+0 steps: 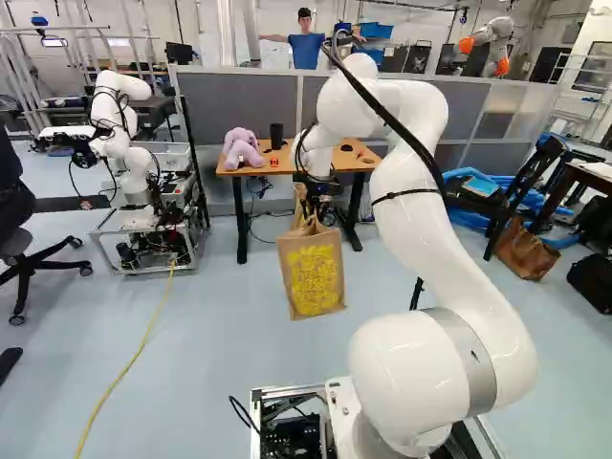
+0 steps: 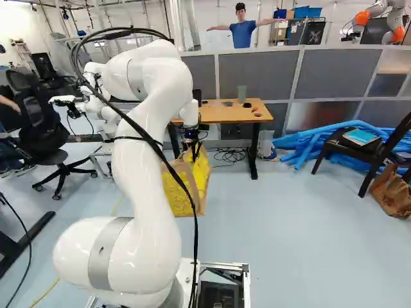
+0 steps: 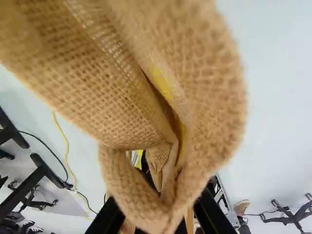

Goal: Pick up the bag on the ground and place it on the table

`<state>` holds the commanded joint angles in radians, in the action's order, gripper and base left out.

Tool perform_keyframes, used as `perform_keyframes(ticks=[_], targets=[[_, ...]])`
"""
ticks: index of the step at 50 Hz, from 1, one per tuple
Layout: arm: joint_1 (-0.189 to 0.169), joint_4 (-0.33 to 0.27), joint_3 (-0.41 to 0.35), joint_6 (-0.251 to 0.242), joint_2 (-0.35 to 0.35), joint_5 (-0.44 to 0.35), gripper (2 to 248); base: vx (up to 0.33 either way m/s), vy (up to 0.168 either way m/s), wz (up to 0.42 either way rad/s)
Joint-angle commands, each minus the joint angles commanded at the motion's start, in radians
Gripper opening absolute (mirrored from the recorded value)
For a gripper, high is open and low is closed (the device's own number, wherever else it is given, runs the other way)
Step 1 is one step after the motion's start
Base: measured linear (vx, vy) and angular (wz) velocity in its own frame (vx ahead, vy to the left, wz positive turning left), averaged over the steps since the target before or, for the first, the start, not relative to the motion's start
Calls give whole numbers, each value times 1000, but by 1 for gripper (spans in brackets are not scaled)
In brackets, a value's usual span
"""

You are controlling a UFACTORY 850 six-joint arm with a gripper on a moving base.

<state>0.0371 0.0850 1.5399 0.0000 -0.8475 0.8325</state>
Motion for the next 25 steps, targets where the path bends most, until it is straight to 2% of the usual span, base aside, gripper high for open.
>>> perform_keyframes(ticks=[25], targets=[[-2, 0, 51, 0, 34, 26, 22, 0, 0, 0]])
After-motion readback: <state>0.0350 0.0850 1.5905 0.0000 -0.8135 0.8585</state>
